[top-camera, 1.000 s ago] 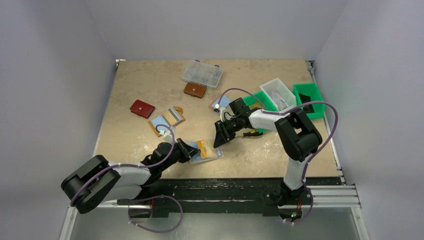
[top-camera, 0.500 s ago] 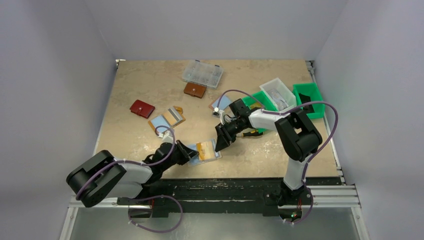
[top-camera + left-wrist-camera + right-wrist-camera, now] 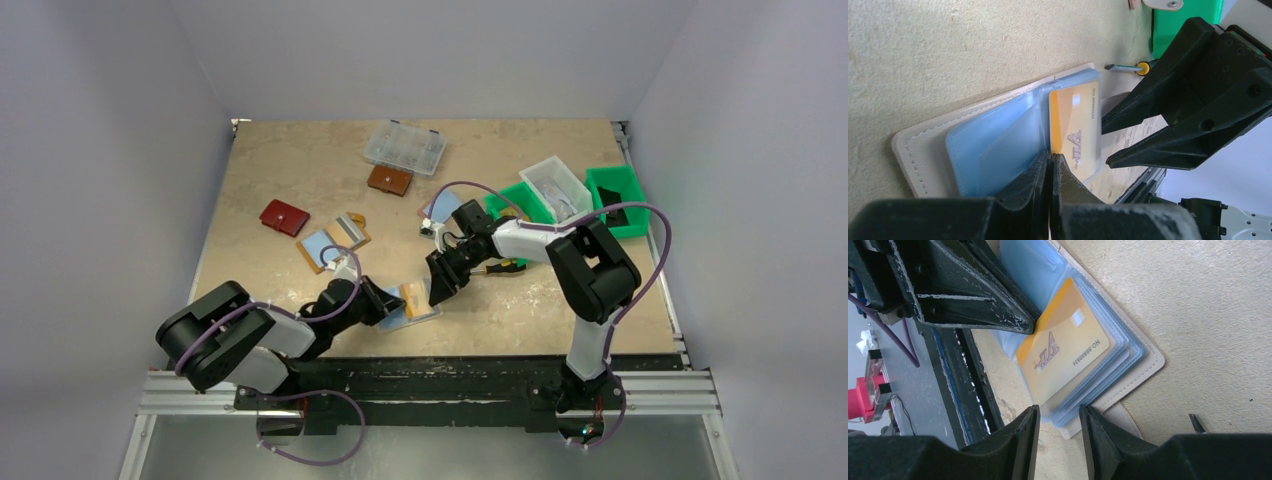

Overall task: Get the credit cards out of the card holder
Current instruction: Remove the credit card from the card holder.

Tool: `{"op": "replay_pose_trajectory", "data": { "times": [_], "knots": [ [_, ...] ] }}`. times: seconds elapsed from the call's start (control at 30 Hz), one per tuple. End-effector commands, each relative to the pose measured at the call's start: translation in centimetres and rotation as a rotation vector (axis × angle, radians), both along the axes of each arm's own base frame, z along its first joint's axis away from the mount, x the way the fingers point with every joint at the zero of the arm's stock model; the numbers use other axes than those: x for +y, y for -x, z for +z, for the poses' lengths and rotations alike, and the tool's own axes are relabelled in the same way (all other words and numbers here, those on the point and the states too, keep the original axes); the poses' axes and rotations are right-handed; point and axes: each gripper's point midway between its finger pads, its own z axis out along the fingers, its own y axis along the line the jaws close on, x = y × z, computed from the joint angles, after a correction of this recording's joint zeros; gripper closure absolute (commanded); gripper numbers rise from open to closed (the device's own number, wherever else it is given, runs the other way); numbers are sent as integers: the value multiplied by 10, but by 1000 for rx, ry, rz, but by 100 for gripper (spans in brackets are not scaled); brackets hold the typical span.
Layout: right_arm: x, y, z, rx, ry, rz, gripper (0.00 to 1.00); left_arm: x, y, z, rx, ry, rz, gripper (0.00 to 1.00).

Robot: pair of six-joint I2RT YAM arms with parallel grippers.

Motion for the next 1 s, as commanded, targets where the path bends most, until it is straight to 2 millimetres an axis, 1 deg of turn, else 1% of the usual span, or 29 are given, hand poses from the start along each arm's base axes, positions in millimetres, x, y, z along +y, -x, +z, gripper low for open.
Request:
{"op": "replay_pose_trajectory", "data": {
  "times": [0.0,0.13,0.23,0.43,0.63,0.87,0.97],
  "knots": [
    [2,-12,-1,-49,33,-15,55,-11,-10,22,-74,58,-19,100],
    [0,-15,-6,-61,57,-25,53,-10,-11,36,-83,87,-7,100],
    [-1,-16,-6,-63,64,-29,49,-10,-10,40,-66,90,-3,100],
    [-1,-17,-5,-69,65,-31,49,-8,-6,31,19,68,7,100],
    [-4,-20,-10,-80,90,-41,48,-1,-2,18,79,-13,10,100],
    [-5,-21,-12,-85,106,-46,47,17,2,15,72,-80,32,100],
    [-6,-21,-12,-83,106,-47,47,22,4,17,57,-93,32,100]
  ]
}}
